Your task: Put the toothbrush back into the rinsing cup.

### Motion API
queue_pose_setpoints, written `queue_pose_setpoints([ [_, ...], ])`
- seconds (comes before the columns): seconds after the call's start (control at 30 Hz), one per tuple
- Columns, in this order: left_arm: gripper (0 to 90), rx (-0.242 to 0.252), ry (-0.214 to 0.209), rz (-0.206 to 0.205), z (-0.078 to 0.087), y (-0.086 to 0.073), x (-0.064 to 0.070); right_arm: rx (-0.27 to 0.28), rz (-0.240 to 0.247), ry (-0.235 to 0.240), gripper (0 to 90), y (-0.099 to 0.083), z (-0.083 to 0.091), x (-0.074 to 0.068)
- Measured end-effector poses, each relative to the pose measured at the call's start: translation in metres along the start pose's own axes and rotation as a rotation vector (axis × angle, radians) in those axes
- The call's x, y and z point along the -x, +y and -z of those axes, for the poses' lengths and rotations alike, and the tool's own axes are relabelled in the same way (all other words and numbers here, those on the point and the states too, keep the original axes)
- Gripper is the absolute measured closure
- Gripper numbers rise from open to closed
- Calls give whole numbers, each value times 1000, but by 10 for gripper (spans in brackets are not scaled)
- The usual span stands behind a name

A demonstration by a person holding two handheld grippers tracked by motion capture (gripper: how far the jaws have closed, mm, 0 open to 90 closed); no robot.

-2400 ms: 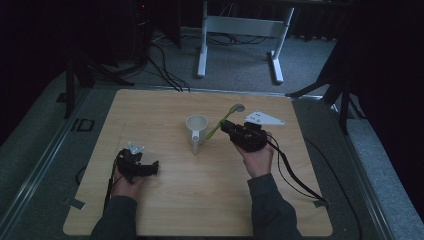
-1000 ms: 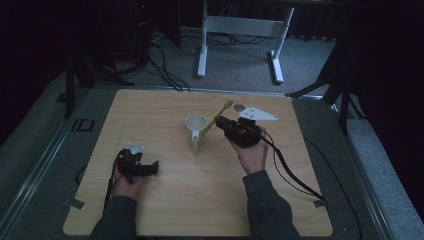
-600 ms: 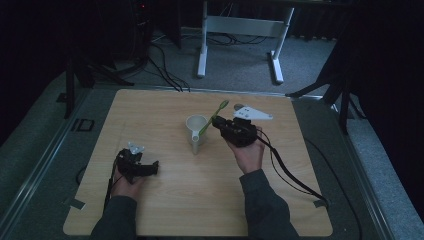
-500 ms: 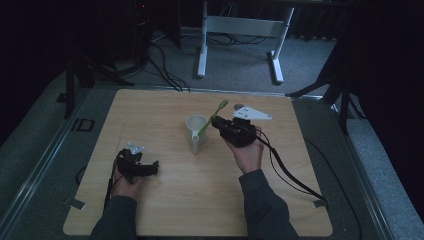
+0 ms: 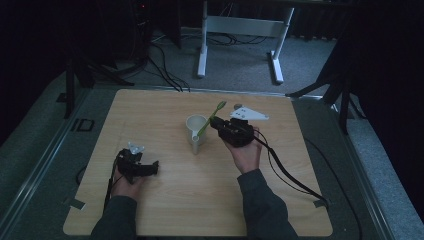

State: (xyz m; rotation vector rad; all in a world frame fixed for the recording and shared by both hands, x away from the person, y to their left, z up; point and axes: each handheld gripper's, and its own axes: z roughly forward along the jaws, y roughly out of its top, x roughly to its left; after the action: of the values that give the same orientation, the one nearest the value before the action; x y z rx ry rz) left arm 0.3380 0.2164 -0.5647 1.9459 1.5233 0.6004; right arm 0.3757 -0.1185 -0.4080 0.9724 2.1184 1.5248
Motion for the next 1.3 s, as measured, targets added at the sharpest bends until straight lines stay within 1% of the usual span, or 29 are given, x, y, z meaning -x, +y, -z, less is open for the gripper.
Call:
queue_pose_setpoints([
  [0.37,34,0,0,0,0,0,0,-10,0,3,811,-2,-4,-1],
  [1.3,34,0,0,0,0,0,0,-40,20,8,811,-10,-17,-4],
])
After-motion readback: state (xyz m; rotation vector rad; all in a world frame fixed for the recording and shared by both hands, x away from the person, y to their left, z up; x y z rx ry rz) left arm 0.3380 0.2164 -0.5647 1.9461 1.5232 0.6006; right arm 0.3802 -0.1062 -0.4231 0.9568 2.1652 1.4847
